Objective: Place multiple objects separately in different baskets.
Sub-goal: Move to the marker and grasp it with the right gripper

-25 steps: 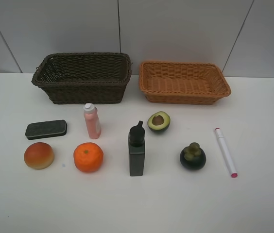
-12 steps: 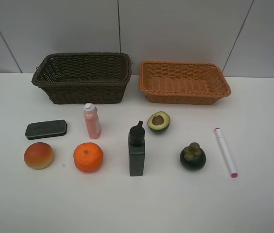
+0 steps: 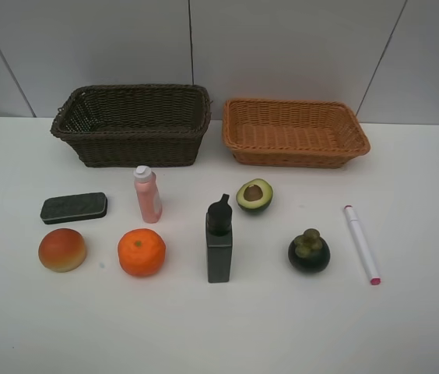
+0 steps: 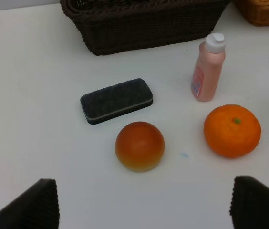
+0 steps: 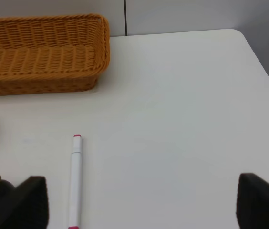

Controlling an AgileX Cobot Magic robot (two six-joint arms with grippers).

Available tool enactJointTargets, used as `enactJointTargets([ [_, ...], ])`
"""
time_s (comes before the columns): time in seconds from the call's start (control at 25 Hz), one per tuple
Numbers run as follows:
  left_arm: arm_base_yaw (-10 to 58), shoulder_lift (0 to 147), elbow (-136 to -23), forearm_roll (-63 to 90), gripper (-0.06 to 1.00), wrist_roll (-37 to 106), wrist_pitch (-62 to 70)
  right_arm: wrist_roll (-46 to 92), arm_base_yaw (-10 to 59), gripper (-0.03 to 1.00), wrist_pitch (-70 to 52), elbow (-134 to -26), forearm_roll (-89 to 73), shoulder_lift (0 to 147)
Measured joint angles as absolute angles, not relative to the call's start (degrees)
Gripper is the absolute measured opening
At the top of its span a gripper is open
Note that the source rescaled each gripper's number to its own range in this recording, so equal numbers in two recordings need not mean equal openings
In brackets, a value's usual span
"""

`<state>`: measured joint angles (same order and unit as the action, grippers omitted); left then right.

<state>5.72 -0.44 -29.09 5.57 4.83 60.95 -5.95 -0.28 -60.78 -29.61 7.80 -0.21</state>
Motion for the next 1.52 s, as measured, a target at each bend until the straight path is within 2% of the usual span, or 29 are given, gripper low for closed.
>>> enactJointTargets([
  [1.52, 5.7, -0.4, -29.1, 5.6, 0.84, 4.8, 61.0, -5.9, -0.3, 0.98, -60.8, -29.6, 7.8, -0.2],
])
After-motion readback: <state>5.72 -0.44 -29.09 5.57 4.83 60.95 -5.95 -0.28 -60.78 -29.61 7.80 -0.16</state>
